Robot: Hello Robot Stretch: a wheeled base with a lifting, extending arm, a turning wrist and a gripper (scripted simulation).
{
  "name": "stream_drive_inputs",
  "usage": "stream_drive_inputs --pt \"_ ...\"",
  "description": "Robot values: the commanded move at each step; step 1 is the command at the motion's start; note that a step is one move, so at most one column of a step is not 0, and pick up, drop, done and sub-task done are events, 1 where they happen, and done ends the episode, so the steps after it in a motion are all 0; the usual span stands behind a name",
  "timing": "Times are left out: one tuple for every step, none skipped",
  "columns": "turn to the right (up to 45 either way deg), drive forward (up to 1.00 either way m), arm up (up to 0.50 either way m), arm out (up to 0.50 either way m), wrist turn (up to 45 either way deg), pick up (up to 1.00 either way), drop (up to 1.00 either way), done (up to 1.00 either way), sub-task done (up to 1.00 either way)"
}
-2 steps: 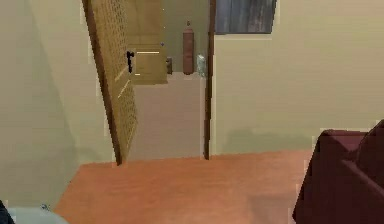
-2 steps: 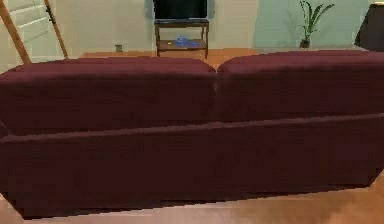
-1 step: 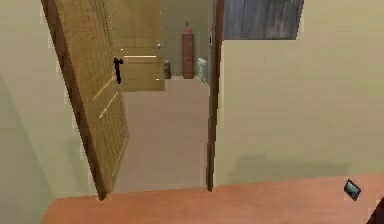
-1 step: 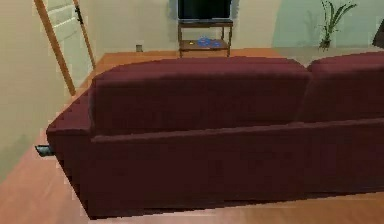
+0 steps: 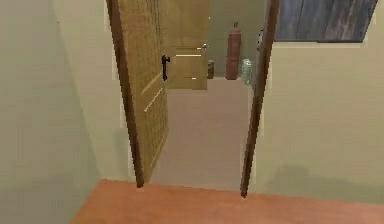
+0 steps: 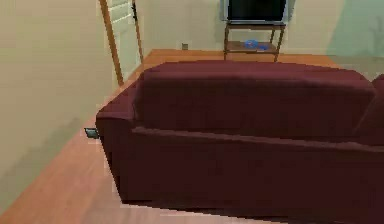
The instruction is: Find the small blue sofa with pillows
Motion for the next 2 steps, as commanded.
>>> stream_drive_inputs --pt "0.0 1.0 0.0 0.0 0.0 0.0 0.0 0.0 0.0" --pt "-18.0 0.0 0.0 0.0 0.0 0.0 0.0 0.0 0.0"
